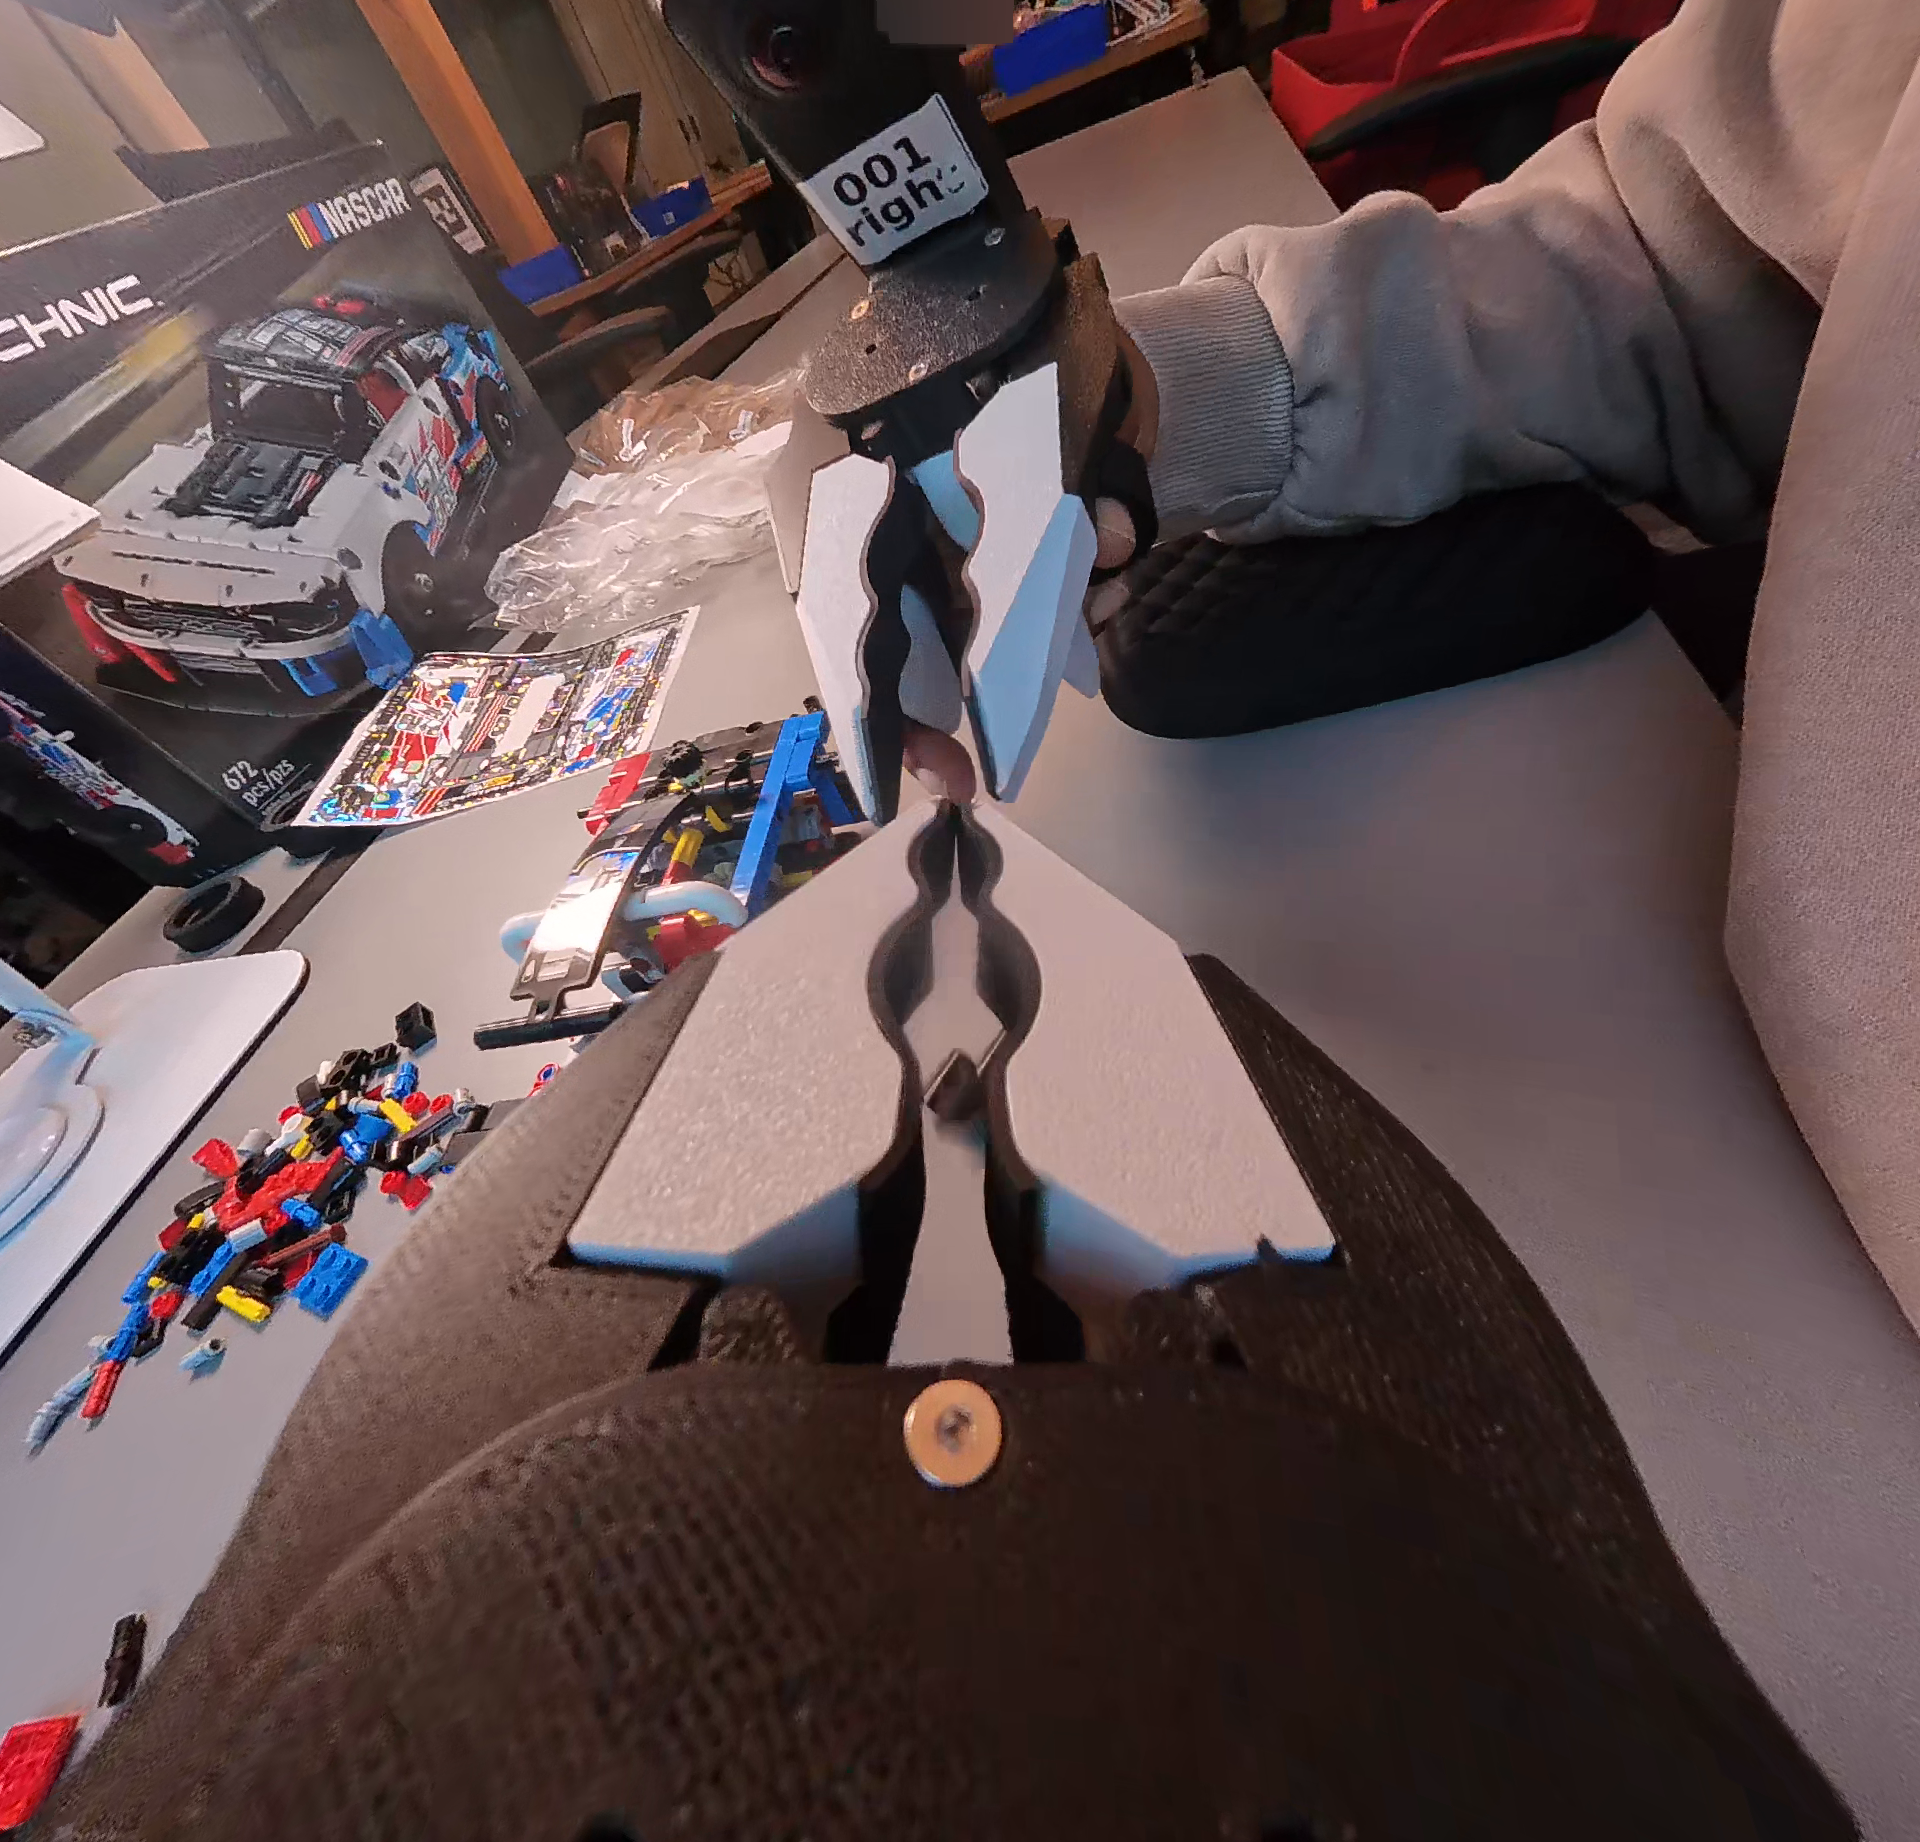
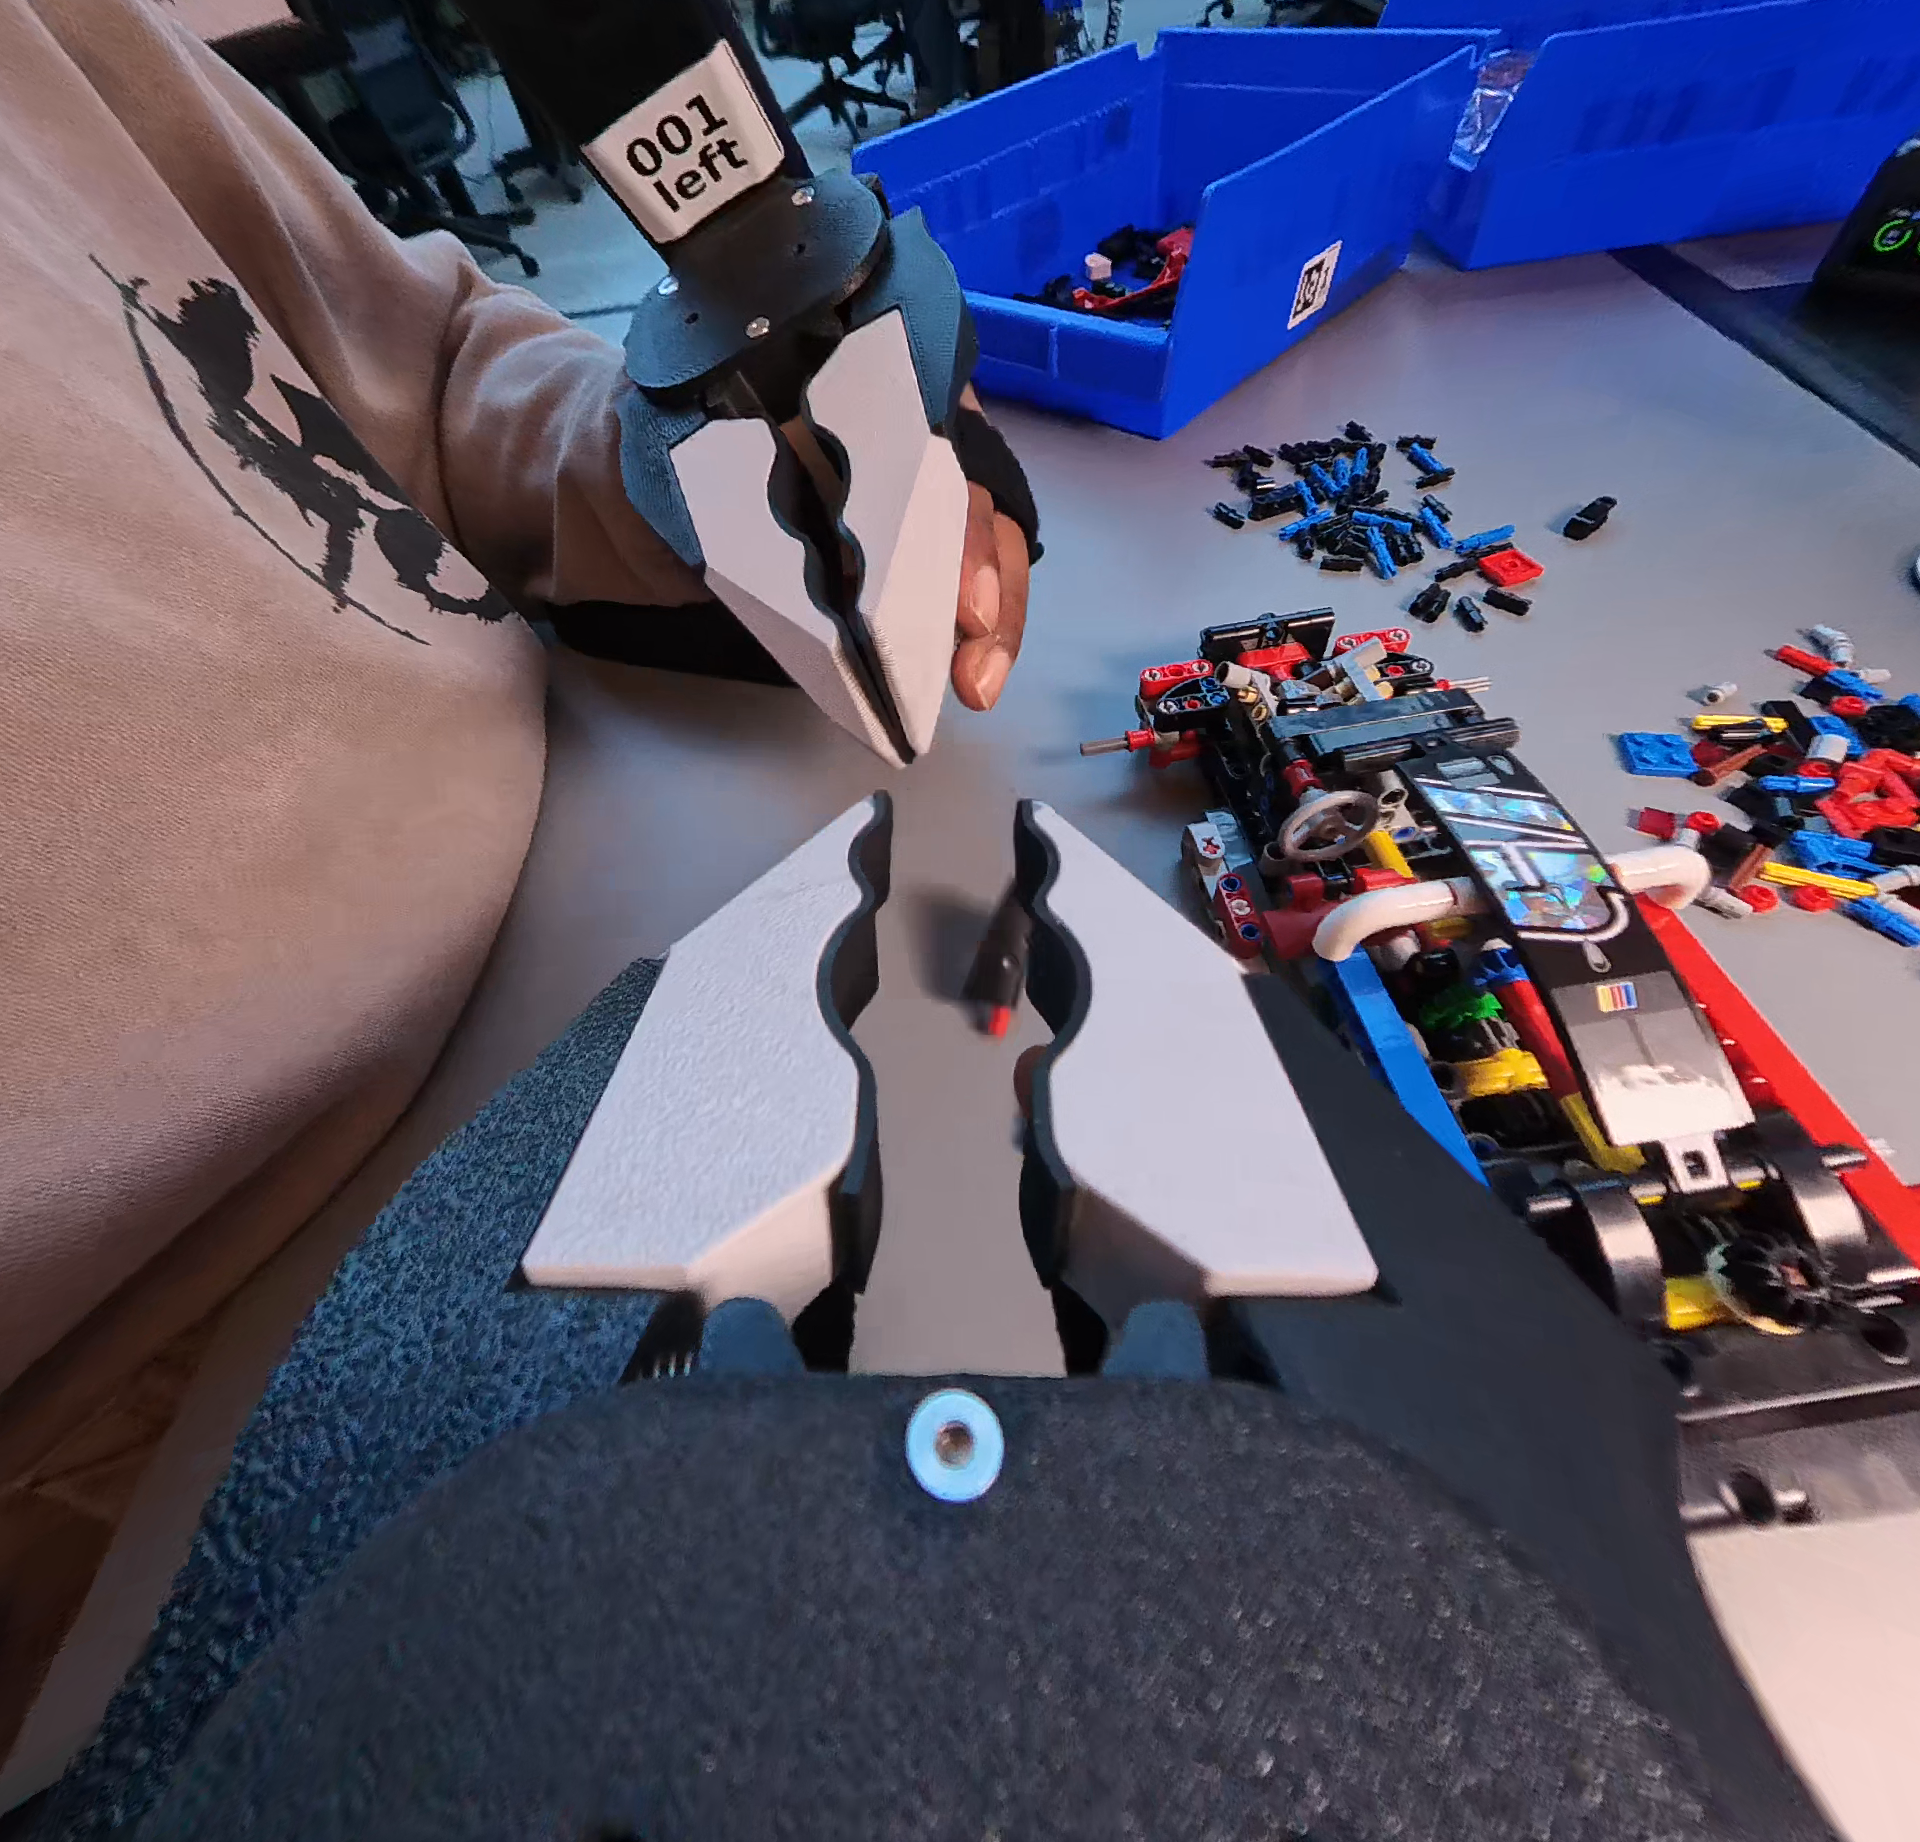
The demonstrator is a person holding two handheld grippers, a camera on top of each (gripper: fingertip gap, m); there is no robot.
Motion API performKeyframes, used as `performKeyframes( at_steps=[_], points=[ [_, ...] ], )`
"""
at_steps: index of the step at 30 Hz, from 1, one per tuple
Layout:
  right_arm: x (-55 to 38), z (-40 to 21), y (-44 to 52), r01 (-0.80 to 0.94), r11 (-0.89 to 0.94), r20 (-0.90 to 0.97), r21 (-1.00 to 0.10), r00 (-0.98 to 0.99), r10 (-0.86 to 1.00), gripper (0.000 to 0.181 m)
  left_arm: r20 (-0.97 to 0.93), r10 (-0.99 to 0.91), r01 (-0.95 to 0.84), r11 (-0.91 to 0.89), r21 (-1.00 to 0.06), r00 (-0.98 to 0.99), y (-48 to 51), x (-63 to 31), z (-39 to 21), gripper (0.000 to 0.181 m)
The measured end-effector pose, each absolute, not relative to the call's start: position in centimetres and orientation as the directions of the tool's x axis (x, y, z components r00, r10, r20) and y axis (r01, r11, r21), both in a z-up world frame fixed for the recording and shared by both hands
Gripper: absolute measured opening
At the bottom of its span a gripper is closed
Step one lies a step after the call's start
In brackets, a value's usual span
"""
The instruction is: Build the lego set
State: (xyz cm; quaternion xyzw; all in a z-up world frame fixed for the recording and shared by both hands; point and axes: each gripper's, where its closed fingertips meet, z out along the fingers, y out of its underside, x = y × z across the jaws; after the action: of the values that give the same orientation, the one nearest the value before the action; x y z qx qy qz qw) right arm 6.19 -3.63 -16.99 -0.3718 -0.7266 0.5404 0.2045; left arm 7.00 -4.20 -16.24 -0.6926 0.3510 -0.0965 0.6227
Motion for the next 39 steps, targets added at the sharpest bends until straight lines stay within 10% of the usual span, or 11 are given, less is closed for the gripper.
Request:
performKeyframes(
  at_steps=[22,39],
  points=[
    [5.7,-18.6,0.6,0.373,0.153,-0.045,-0.915,-0.473,0.88,0.013,0.017,-0.607,-0.396,-0.538,-0.744,0.794,-4.1,4.0,-25.0,0.023],
    [6.2,-22.1,-0.9,0.447,0.36,0.088,-0.819,-0.522,0.849,0.019,-0.139,-0.599,-0.475,-0.45,-0.756,0.789,-2.8,4.4,-24.4,0.004]
  ],
)
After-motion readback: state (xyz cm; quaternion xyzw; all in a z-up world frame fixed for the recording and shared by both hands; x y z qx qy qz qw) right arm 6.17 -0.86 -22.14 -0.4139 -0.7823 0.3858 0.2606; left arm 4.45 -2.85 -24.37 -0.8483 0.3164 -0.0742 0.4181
